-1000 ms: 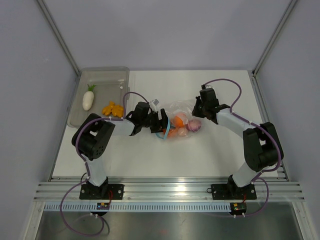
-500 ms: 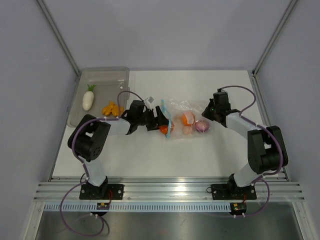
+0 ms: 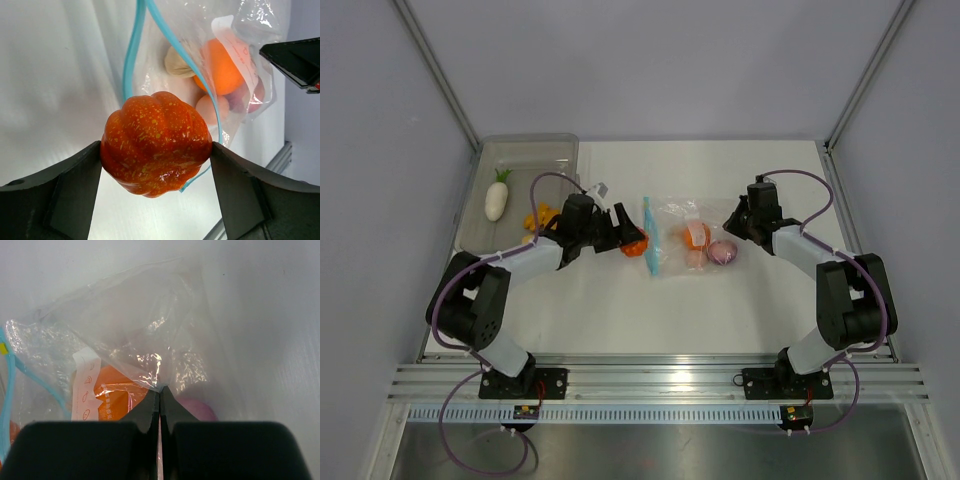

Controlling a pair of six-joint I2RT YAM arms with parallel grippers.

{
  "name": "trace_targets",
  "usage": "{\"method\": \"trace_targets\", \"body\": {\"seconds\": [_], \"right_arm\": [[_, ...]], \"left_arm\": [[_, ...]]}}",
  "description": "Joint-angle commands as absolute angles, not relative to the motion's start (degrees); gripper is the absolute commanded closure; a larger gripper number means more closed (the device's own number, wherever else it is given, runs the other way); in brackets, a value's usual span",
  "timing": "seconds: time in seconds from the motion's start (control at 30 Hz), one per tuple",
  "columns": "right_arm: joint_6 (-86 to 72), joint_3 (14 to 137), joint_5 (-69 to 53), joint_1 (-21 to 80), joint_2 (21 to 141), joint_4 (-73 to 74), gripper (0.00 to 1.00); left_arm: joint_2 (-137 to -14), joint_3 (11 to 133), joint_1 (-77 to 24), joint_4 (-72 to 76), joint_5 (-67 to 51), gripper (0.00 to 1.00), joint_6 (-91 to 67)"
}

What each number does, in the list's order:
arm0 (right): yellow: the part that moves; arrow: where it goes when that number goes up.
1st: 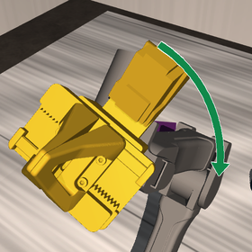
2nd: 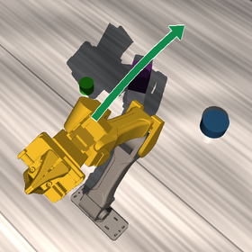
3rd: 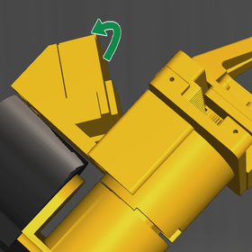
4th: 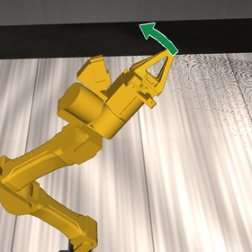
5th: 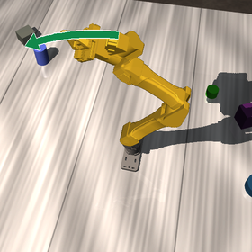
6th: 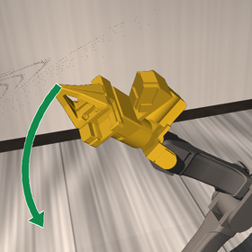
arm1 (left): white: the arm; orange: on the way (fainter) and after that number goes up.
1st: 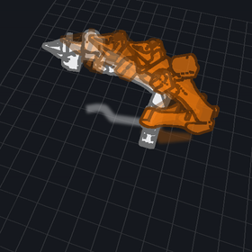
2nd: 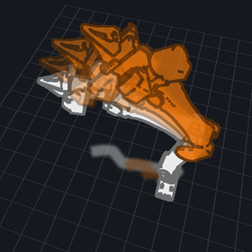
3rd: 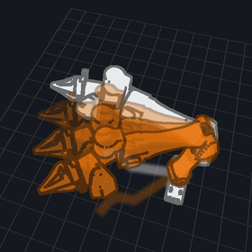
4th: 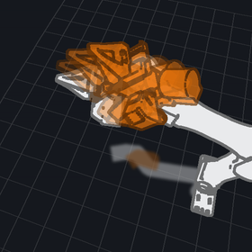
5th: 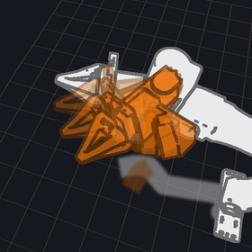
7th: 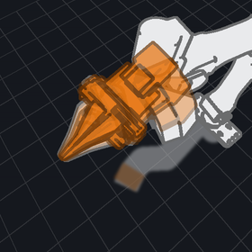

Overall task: Open the zip-top bag and remove the fake food
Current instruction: Pick up the fake vegetable from the zipper food storage bag, then place the fake vegetable in the bin.

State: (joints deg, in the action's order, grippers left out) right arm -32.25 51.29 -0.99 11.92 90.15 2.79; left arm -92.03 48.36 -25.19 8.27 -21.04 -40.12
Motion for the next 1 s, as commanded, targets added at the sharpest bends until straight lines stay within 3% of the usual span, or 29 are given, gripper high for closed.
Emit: {"method": "trace_targets", "body": {"seconds": [0.0, 0.33, 0.83, 0.97], "right_arm": [[-32.52, 51.50, -1.23, 11.86, 88.07, 0.62, 1.00], [-32.26, 51.50, -2.63, 11.78, 88.07, 0.62, 1.00], [-31.82, 51.77, -4.74, 11.78, 88.33, -1.41, 1.00], [-31.73, 51.77, -5.01, 11.78, 88.42, -1.49, 1.00]], "left_arm": [[-87.90, 49.04, -24.17, 3.52, -14.07, 0.58, -36.48], [-77.53, 45.36, -19.43, 3.69, -12.82, 0.59, -36.20], [-55.91, 33.93, -4.93, 5.63, -10.20, 0.65, -41.75], [-55.19, 34.01, -0.98, 3.61, -9.67, 0.66, -42.10]]}}
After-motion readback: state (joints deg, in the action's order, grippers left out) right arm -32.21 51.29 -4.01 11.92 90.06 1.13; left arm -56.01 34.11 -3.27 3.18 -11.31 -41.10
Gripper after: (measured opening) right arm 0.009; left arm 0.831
